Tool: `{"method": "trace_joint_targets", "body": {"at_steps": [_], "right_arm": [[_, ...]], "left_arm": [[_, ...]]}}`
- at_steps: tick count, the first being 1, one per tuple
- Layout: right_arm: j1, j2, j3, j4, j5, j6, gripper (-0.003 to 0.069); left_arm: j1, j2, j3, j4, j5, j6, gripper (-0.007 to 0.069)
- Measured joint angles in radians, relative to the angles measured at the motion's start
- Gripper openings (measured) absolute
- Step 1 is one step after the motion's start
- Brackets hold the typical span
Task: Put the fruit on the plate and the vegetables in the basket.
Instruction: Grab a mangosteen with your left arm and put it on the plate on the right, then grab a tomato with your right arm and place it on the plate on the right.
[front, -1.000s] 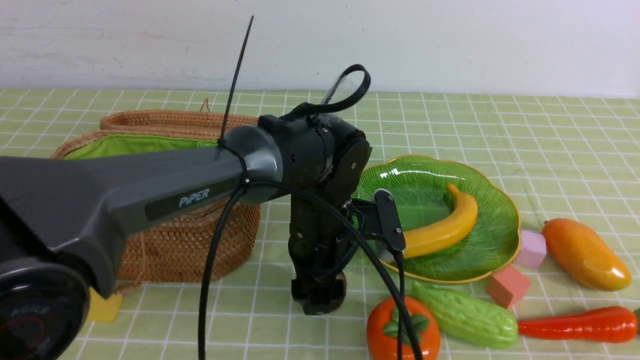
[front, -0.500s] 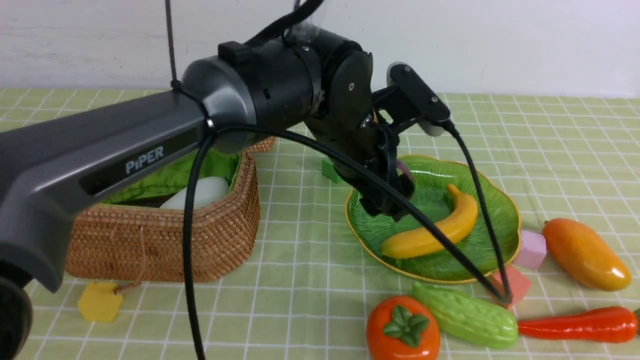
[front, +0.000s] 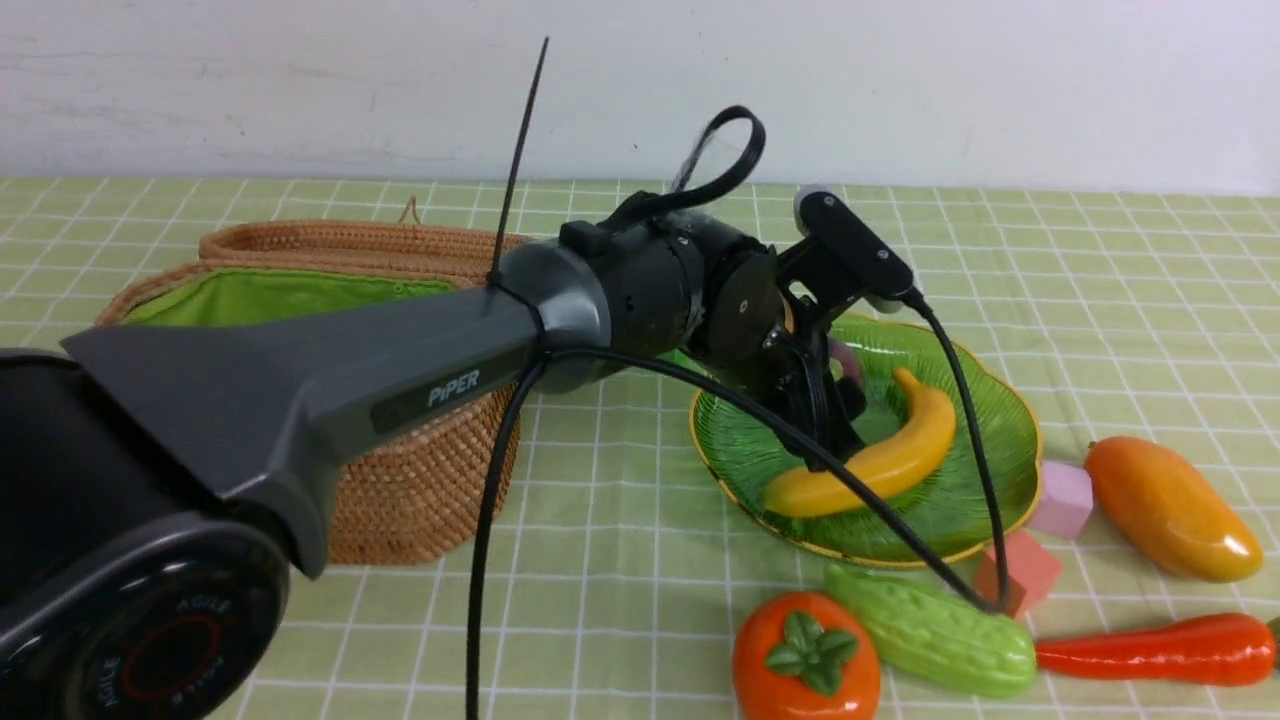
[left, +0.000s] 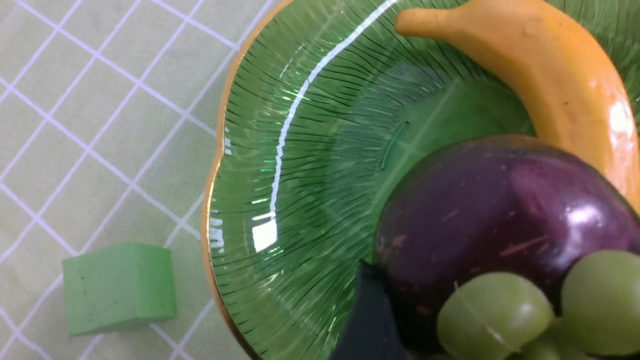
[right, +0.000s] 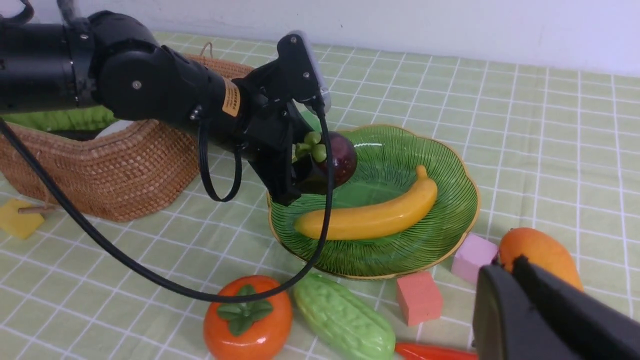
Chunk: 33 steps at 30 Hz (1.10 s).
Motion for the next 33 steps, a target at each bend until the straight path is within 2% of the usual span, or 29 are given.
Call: {"method": "trace_joint_targets", "body": {"at_steps": [2,5,7,14,16,19,20,23,24,25,27,33], "right_arm": [[0.000,0.000,0.000,0.000,0.001,0.000,0.0032],[0.000,0.000,0.000,0.005,0.006,0.000,0.0034],[0.000,0.000,0.000,0.007,0.006,0.000,0.0035],[0.000,0.000,0.000,0.012,0.006,0.000,0.0035],[0.000,0.000,0.000,0.022,0.006,-0.001,0.0035],[0.000,0.000,0.000,0.042,0.013,-0.018,0.0035],[0.000,0.000,0.000,0.044,0.013,-0.019,0.0035],[0.000,0.000,0.000,0.073,0.031,-0.023,0.0035],[0.000,0.000,0.000,0.074,0.032,-0.023,0.0035],[0.000,0.000,0.000,0.078,0.037,-0.023,0.0035],[0.000,0.001,0.000,0.079,0.041,-0.023,0.0035],[0.000,0.086,-0.010,0.085,0.100,-0.058,0.0035]], "left_arm": [[0.000,0.000,0.000,0.000,-0.005,-0.005,0.0548],[0.000,-0.002,0.000,0.000,-0.011,-0.030,0.0631],[0.000,-0.002,0.000,0.000,-0.001,-0.046,0.0661],[0.000,-0.031,0.000,0.000,0.037,-0.062,0.0643],[0.000,-0.068,0.000,-0.012,0.086,-0.064,0.0595],[0.000,-0.149,0.000,-0.039,0.181,-0.085,0.0475],[0.000,-0.162,0.000,-0.041,0.188,-0.087,0.0465],[0.000,-0.294,0.000,-0.065,0.307,-0.149,0.0237],[0.000,-0.310,0.000,-0.065,0.321,-0.158,0.0223],[0.000,-0.364,0.000,-0.069,0.367,-0.190,0.0118],[0.000,-0.433,0.000,-0.069,0.419,-0.213,-0.0002],[0.000,-0.615,0.047,-0.068,0.518,-0.268,-0.0013]]}}
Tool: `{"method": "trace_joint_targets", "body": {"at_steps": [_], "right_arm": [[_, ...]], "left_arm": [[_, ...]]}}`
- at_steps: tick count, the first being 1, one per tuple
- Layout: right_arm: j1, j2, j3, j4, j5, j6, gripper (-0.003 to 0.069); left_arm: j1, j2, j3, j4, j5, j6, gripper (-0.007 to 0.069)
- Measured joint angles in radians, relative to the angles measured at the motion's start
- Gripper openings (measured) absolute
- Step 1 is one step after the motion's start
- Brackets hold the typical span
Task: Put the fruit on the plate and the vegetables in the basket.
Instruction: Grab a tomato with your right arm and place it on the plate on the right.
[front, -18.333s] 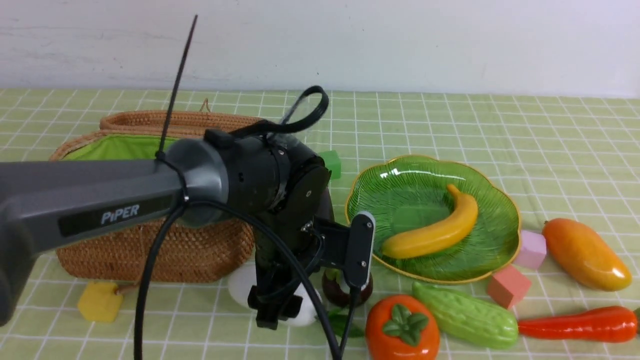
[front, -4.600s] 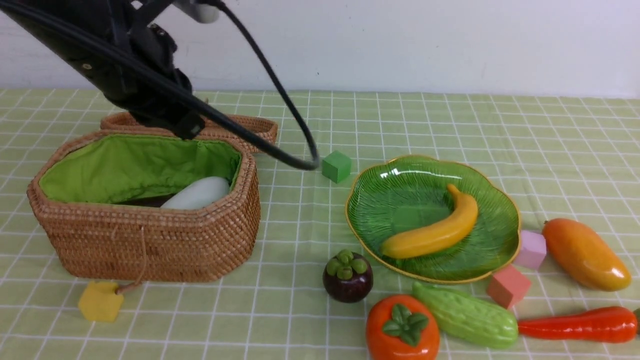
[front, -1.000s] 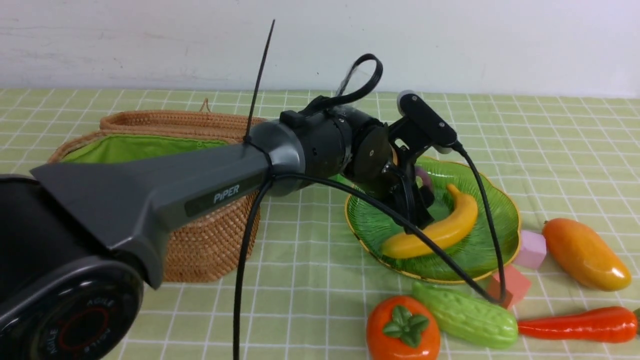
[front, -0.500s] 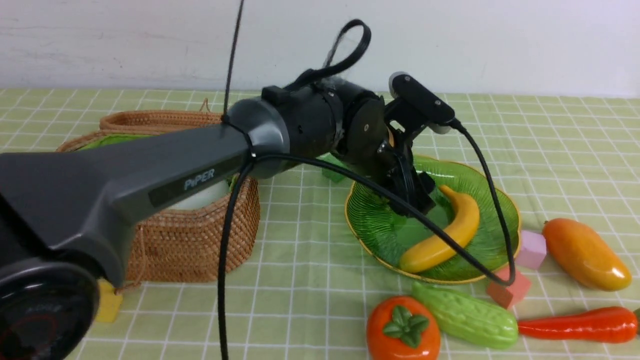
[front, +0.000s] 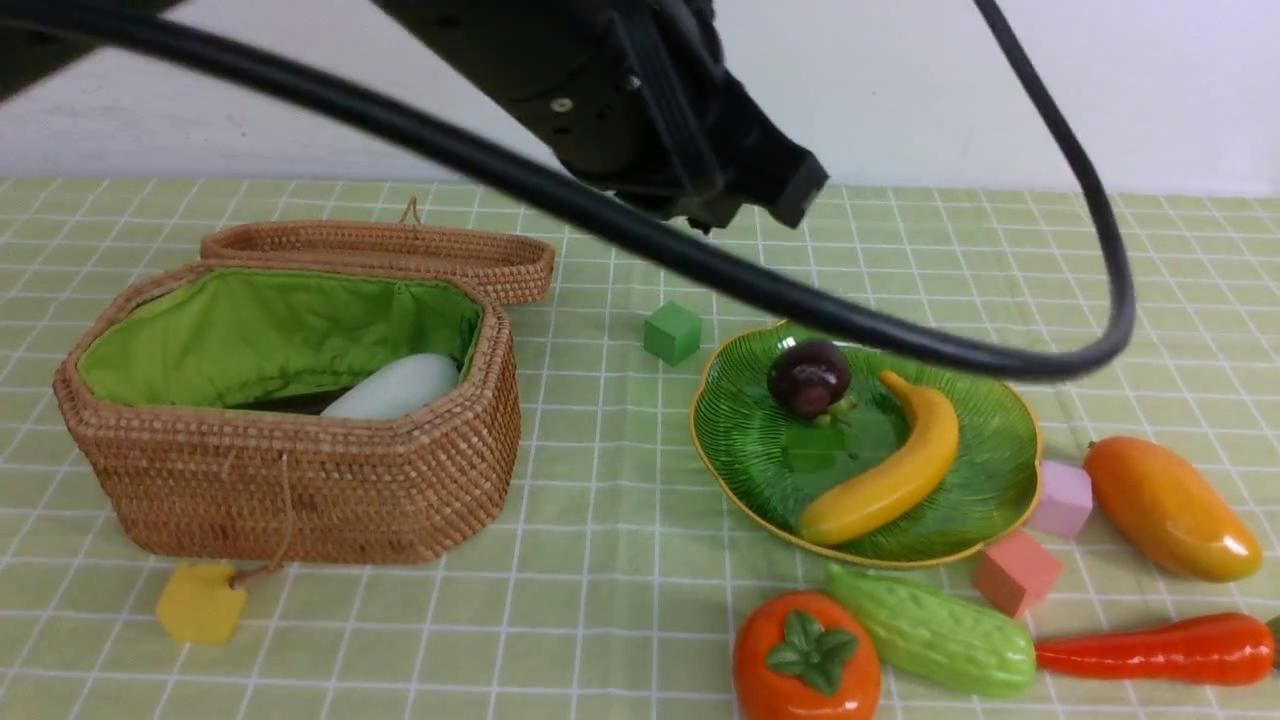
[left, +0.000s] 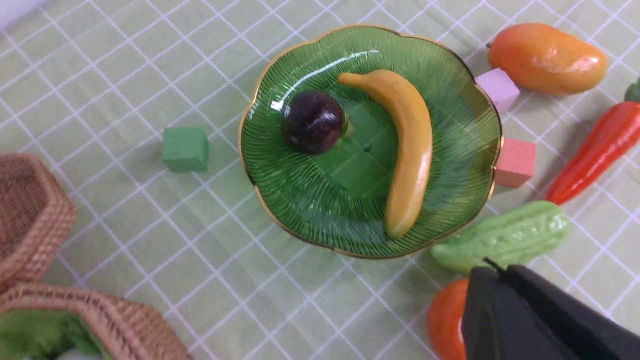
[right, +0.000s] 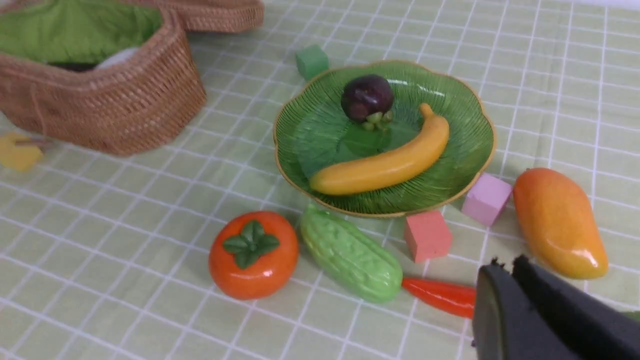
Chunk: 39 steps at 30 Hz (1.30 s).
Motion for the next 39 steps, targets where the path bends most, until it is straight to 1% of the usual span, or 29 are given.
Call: {"method": "trace_joint_targets", "body": {"at_steps": [2,3,4,8,9,10,11,16,20,23,26,27,28,29,30,31,32,34,36,39], "right_arm": [[0.000,0.070,-0.014,0.021,0.044,-0.029,0.0035],[0.000,0.084,-0.019,0.027,0.053,-0.036,0.0035],[0.000,0.137,-0.042,0.050,0.076,-0.061,0.0035],[0.000,0.250,-0.115,0.119,0.086,-0.125,0.0035],[0.000,0.250,-0.115,0.119,0.086,-0.125,0.0035],[0.000,0.297,-0.145,0.152,0.086,-0.139,0.0035],[0.000,0.319,-0.155,0.165,0.086,-0.143,0.0035],[0.000,0.479,-0.213,0.230,0.095,-0.154,0.0035],[0.000,0.602,-0.261,0.256,0.112,-0.199,0.0035],[-0.024,0.665,-0.298,0.291,0.116,-0.235,0.0035],[-0.115,0.735,-0.328,0.409,0.116,-0.311,0.0035],[-0.122,0.739,-0.328,0.418,0.116,-0.317,0.0035],[-0.180,0.774,-0.330,0.501,0.116,-0.361,0.0035],[-0.212,0.793,-0.331,0.564,0.116,-0.391,0.0035],[-0.233,0.810,-0.332,0.602,0.116,-0.410,0.0036],[-0.237,0.814,-0.332,0.611,0.116,-0.415,0.0036],[-0.257,0.854,-0.333,0.676,0.113,-0.456,0.0048],[-0.251,0.900,-0.334,0.707,0.101,-0.482,0.0074],[-0.242,0.924,-0.334,0.708,0.092,-0.488,0.0092],[-0.197,1.011,-0.335,0.649,0.036,-0.461,0.0194]], "left_arm": [[0.000,-0.102,0.096,0.007,0.001,-0.038,-0.0013],[0.000,-0.112,0.117,0.008,-0.003,-0.044,-0.0013],[0.000,-0.209,0.209,0.008,-0.031,-0.062,-0.0013],[0.000,-0.427,0.487,0.008,-0.127,-0.090,-0.0013],[0.000,-0.439,0.487,0.008,-0.133,-0.090,-0.0013],[0.000,-0.528,0.602,0.006,-0.167,-0.094,-0.0013],[0.000,-0.572,0.672,0.001,-0.190,-0.094,-0.0013],[0.000,-0.801,0.942,-0.019,-0.288,-0.094,-0.0013],[0.000,-0.918,1.028,-0.020,-0.307,-0.094,-0.0013],[0.000,-0.985,1.051,-0.021,-0.306,-0.094,-0.0013],[0.000,-1.045,1.052,-0.022,-0.306,-0.094,-0.0013],[0.000,-1.051,1.052,-0.022,-0.306,-0.094,-0.0013],[0.000,-1.072,1.052,-0.022,-0.305,-0.094,-0.0013],[0.000,-1.085,1.052,-0.022,-0.303,-0.094,-0.0013],[0.000,-1.093,1.052,-0.022,-0.298,-0.094,-0.0013],[0.000,-1.094,1.052,-0.022,-0.298,-0.094,-0.0013],[0.000,-1.102,1.052,-0.022,-0.289,-0.094,-0.0013],[0.000,-1.102,1.052,-0.022,-0.284,-0.094,-0.0013],[0.000,-1.102,1.052,-0.022,-0.284,-0.094,-0.0013],[0.000,-1.102,1.052,-0.022,-0.284,-0.082,-0.0013]]}}
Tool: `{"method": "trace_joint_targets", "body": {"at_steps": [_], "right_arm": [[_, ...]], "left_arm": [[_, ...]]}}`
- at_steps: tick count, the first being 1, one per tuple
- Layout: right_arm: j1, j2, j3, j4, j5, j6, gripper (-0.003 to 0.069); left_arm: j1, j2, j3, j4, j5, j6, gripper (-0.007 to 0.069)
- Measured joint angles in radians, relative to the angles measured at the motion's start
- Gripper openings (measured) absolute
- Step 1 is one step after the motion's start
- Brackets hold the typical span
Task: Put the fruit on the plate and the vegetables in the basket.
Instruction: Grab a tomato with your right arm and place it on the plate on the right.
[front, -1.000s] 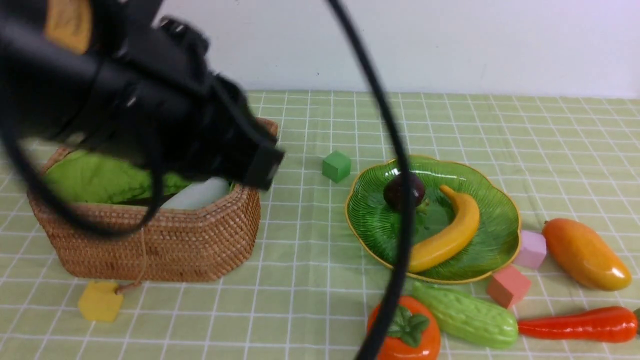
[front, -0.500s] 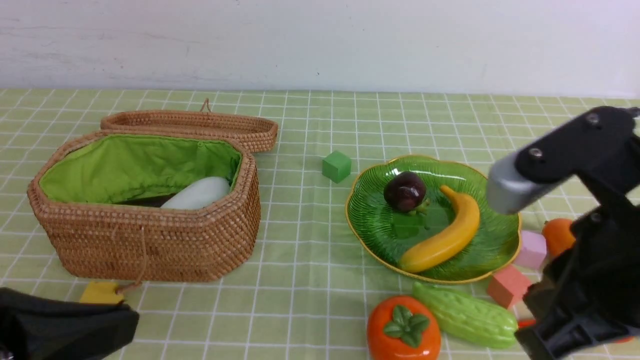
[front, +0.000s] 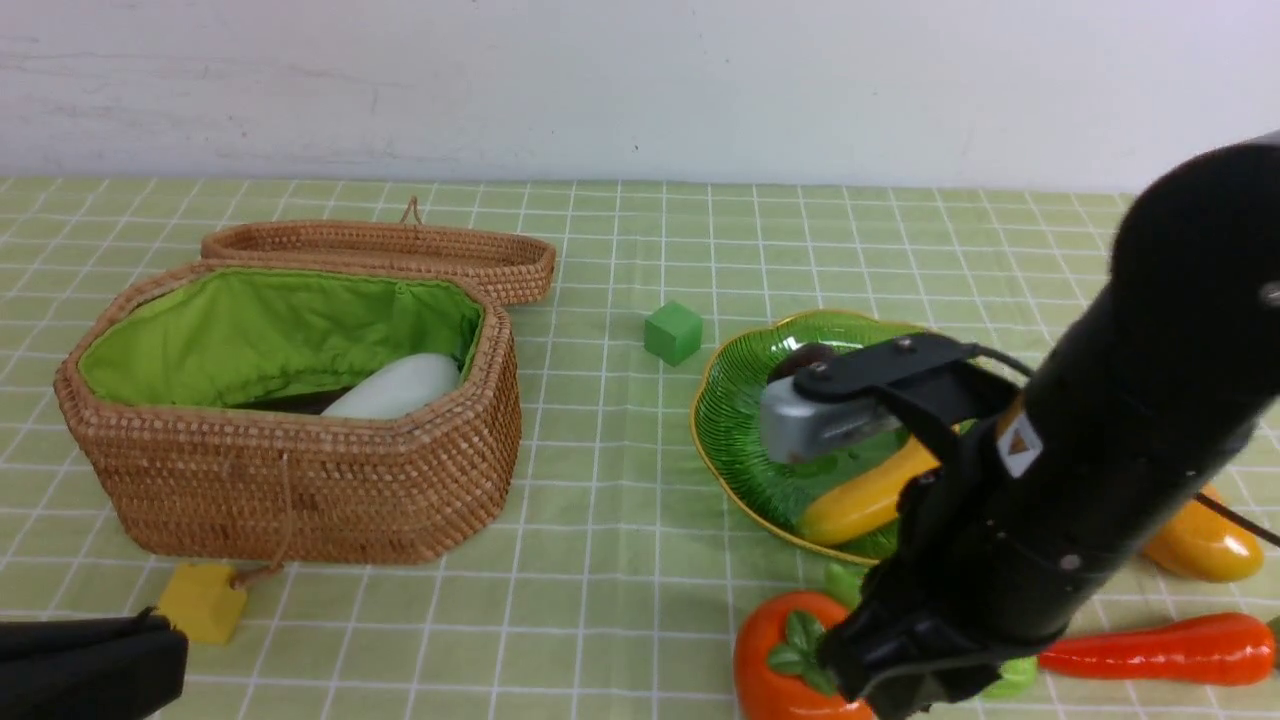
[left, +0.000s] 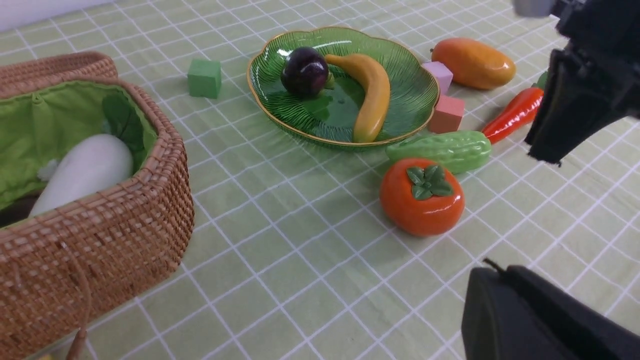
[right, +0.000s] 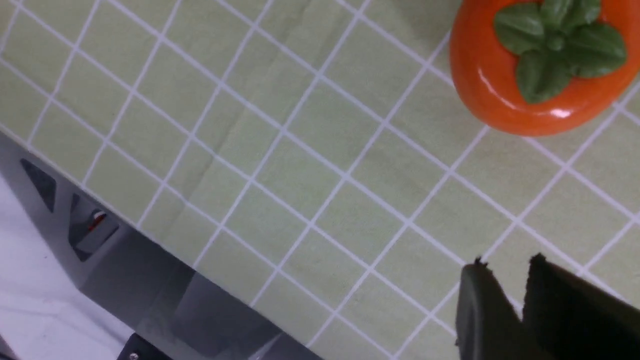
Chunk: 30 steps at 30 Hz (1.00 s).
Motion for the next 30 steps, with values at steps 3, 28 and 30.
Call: {"method": "trace_joint_targets", "body": {"at_steps": [3,28,30], "right_arm": [[0.031,0.049,-0.001,-0.054,-0.042,0.057,0.0290],[0.118,0.340,-0.097,-0.279,-0.140,0.237,0.0592],[0.118,0.340,-0.100,-0.278,-0.142,0.237,0.0591]], "left_arm": [[0.000,0.000,0.000,0.000,0.000,0.029,-0.0013],[0.000,0.000,0.001,0.000,0.000,0.064,-0.0013],[0.000,0.000,0.001,0.000,0.000,0.064,-0.0013]]}}
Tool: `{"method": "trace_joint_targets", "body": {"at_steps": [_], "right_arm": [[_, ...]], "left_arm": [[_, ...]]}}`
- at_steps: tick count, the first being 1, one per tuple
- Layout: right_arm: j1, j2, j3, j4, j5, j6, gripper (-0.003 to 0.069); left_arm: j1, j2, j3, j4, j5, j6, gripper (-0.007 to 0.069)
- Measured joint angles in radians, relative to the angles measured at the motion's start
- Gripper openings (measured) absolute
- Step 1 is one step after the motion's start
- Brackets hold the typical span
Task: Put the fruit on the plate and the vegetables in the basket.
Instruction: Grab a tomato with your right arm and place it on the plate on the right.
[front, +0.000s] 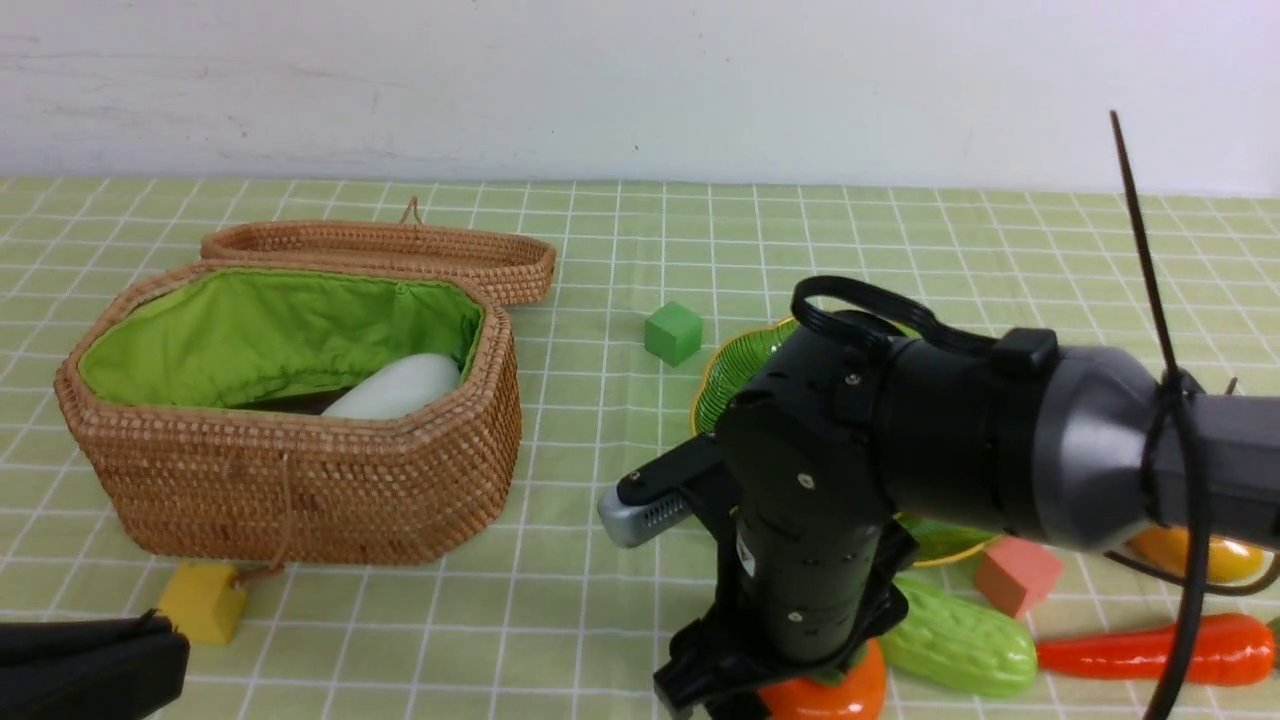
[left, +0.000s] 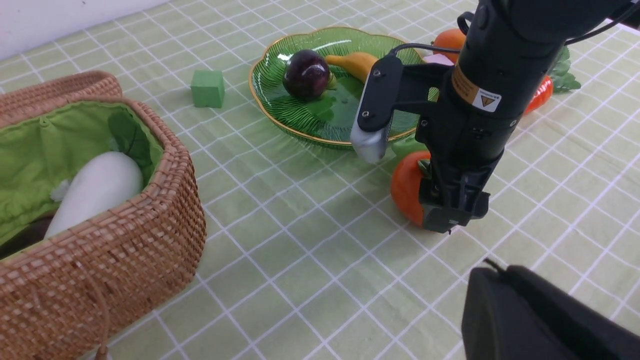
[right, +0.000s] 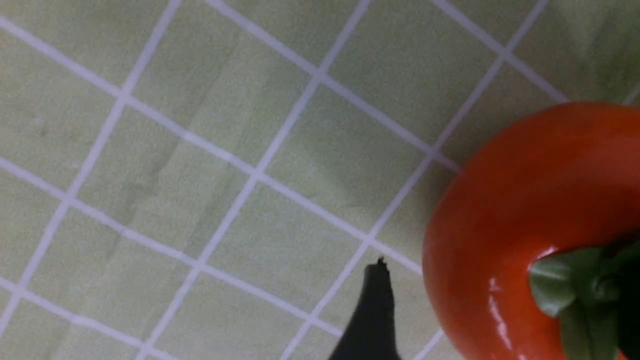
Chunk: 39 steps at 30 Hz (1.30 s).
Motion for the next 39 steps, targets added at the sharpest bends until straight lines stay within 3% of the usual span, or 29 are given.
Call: {"method": "trace_joint_targets", "body": {"at_steps": [20,29,39], "right_arm": [[0.038,0.050,-0.023,-0.079,0.040,0.000,0.0587],[0.038,0.058,-0.029,-0.101,0.057,0.000,0.0419],[0.038,0.055,-0.030,-0.096,0.061,-0.001,0.0419]], "left_arm": [[0.000,0.000,0.000,0.000,0.003,0.000,-0.0013],[0.000,0.000,0.000,0.000,0.015,0.000,-0.0013],[0.000,0.000,0.000,0.000,0.019,0.000,-0.0013]]}}
